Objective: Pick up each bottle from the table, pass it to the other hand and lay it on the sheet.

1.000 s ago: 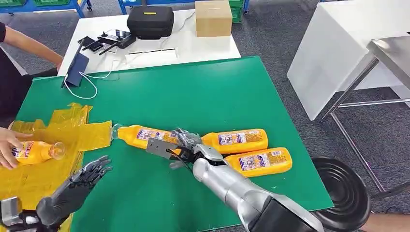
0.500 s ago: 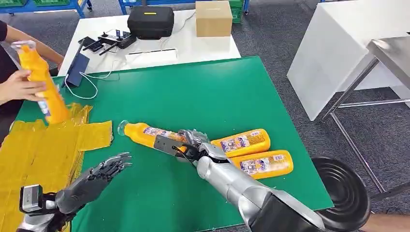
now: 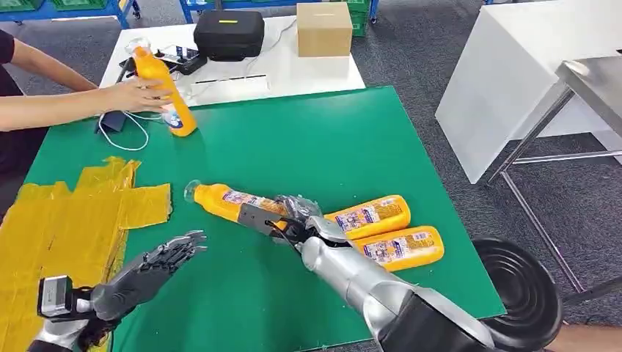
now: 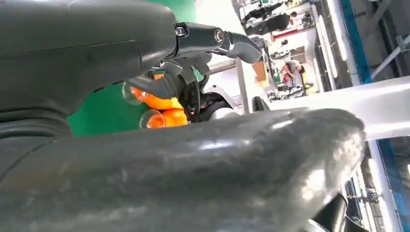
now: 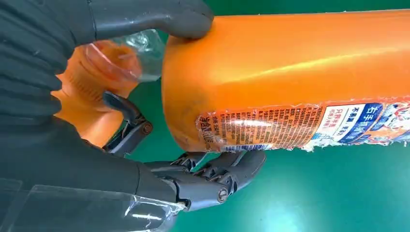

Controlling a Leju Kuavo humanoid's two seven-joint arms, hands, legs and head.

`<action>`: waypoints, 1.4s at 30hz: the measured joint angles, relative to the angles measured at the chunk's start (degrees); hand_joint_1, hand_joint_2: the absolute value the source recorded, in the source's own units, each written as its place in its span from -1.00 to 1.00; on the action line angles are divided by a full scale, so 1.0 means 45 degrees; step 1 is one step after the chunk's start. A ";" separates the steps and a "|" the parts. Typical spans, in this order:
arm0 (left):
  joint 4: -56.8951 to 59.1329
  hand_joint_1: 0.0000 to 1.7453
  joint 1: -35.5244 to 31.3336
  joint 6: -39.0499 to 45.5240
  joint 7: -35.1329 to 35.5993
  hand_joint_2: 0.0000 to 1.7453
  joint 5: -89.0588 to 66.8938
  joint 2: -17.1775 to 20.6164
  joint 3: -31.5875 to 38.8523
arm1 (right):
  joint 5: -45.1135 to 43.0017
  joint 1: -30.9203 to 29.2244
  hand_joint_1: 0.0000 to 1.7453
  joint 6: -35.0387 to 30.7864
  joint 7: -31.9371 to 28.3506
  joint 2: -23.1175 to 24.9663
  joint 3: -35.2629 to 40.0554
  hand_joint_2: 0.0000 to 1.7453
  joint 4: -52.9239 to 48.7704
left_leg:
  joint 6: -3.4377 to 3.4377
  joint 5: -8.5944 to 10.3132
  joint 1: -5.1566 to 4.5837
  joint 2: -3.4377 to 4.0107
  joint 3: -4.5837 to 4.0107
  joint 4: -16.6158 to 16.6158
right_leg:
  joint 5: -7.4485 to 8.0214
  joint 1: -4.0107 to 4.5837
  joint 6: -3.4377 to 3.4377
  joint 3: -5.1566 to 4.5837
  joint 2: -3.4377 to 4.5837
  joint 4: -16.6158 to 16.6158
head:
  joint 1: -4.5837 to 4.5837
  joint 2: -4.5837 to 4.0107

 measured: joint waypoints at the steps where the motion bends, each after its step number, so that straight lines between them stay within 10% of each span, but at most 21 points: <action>1: 0.0156 -1.00 -0.0081 0.0224 0.0000 -1.00 -0.0150 -0.0039 -0.0005 | -0.0020 0.0022 1.00 -0.0316 -0.0253 -0.0034 -0.0073 1.00 0.0010 | 0.0000 0.0000 -0.0003 -0.0002 -0.0003 0.0001 | 0.0000 -0.0002 0.0000 -0.0001 -0.0001 0.0000 | 0.0000 0.0000; 2: 0.0492 -1.00 -0.0221 0.0541 0.0000 1.00 -0.0174 -0.0106 0.0000 | -0.0125 0.0064 1.00 -0.0797 -0.0623 -0.0073 -0.0188 1.00 0.0015 | 0.0002 0.0002 -0.0005 -0.0003 -0.0006 0.0004 | 0.0000 -0.0002 0.0000 -0.0006 -0.0003 -0.0001 | 0.0000 0.0000; 13: 0.4089 -1.00 -0.1119 0.2787 0.2769 1.00 0.3732 -0.2696 0.2794 | -0.1463 0.0127 1.00 -0.3977 -0.4818 0.0063 -0.2492 1.00 -0.1273 | 0.0011 0.0007 -0.0004 0.0015 -0.0066 0.0006 | 0.0005 -0.0006 0.0006 -0.0056 0.0003 0.0008 | 0.0000 0.0000; 42: 0.3929 -1.00 0.0704 0.2025 0.4012 1.00 0.5475 -0.3419 0.4750 | -0.3249 0.0550 1.00 -0.3710 -0.4565 0.0141 -0.0738 1.00 -0.3138 | 0.0011 0.0008 -0.0006 -0.0001 -0.0111 0.0005 | 0.0004 -0.0006 0.0004 -0.0099 0.0000 0.0006 | 0.0005 0.0000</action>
